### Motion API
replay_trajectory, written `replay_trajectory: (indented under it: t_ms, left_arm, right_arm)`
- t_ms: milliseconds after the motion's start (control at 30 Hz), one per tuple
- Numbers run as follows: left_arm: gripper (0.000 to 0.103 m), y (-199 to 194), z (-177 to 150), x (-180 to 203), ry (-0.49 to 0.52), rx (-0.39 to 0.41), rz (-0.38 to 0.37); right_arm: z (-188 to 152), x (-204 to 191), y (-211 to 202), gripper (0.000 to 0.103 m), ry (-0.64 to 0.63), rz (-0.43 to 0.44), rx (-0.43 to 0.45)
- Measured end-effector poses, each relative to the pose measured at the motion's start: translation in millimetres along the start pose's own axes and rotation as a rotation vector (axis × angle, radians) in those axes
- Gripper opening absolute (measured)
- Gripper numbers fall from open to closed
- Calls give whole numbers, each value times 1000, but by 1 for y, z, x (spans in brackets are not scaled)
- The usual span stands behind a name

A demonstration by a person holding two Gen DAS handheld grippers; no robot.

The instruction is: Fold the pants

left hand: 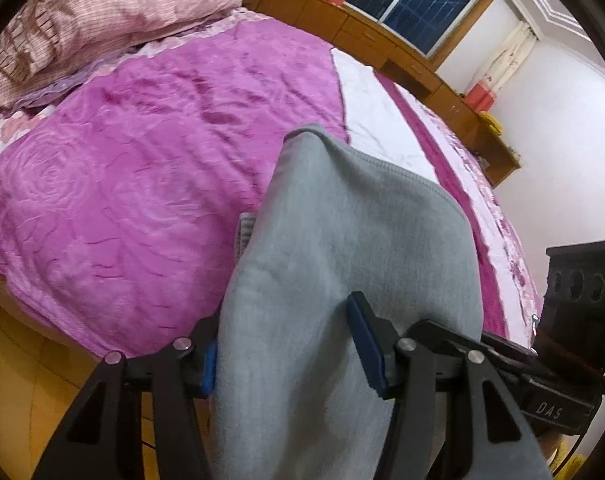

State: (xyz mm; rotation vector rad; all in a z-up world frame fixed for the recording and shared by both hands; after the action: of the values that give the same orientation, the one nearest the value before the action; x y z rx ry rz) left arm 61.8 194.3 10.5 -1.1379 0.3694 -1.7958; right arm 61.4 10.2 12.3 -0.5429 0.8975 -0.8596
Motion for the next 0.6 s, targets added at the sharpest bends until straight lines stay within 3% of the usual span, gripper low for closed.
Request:
replay_trajectory:
  t_ms: [267,600]
  left_arm:
    - [57,20,-2,51,43,13,-45]
    - [57,75,5,105,42,-38,-112]
  right_arm:
    - [1,34,-45,19,23,-29,52]
    - [13,94,-86,18,29,-85,87]
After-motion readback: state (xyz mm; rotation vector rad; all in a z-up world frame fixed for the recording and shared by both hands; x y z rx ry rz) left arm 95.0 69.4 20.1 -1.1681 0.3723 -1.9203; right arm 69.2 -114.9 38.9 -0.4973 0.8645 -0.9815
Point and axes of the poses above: each gripper's, at about its wrist camera, not at the fingertips, and y roughly the way its jaws point, x to its right, z to its top, the point moved 3 cm from there along y, roughly the way its jaws point, and after that the axes turned 9 degrees about -z, right-handed, at the moved point
